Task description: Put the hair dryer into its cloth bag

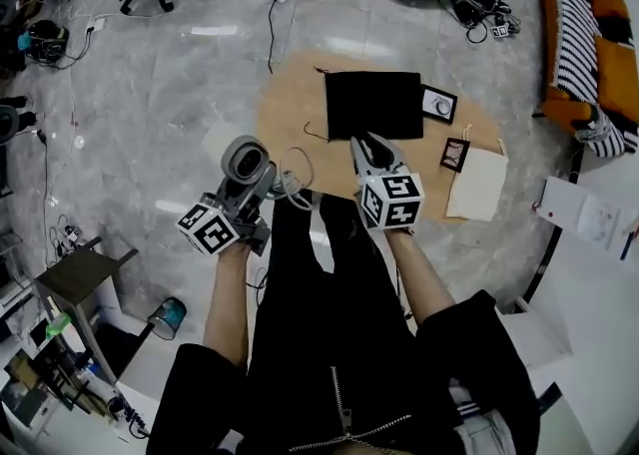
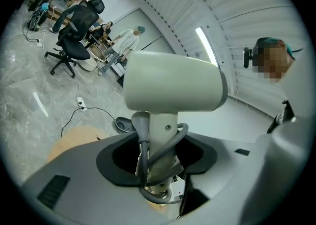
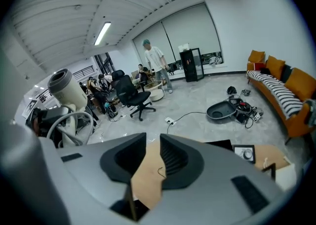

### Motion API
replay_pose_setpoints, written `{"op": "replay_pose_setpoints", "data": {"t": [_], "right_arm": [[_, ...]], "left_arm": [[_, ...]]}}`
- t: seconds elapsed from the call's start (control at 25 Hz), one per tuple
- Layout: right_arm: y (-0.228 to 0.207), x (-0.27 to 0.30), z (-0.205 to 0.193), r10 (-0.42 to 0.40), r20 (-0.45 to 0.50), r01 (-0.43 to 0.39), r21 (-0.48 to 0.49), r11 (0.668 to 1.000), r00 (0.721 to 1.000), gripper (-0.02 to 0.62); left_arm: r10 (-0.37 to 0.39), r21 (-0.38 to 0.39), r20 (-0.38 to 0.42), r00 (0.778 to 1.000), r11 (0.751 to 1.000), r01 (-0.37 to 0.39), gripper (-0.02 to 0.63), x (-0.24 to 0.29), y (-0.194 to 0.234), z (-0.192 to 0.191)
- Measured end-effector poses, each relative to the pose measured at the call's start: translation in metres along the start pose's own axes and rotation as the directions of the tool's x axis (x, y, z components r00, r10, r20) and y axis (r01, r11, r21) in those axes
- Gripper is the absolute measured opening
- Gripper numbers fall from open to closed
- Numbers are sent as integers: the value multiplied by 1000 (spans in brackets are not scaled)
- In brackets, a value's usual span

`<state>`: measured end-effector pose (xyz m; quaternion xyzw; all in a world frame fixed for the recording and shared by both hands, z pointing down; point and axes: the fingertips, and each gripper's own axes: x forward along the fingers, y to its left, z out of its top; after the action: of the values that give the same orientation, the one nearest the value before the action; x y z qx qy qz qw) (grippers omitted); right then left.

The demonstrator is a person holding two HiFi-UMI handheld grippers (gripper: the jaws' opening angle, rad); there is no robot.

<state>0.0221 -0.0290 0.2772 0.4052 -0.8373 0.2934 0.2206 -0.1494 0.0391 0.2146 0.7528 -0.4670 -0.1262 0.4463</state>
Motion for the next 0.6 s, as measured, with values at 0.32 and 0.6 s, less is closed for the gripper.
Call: {"op": "replay_pose_setpoints", "data": {"t": [0.32,0.6], "right_arm": [[-23,61,-40,-82,-110,81,-17,997,990,124],[-41,126,-106,-101,-255,96,-34,995,961,180]], "left_arm": [[-4,20,-63,998,1000,5,221,30,58,-6],[-36,9,-131,991,999,38,221,50,105,-25]]}}
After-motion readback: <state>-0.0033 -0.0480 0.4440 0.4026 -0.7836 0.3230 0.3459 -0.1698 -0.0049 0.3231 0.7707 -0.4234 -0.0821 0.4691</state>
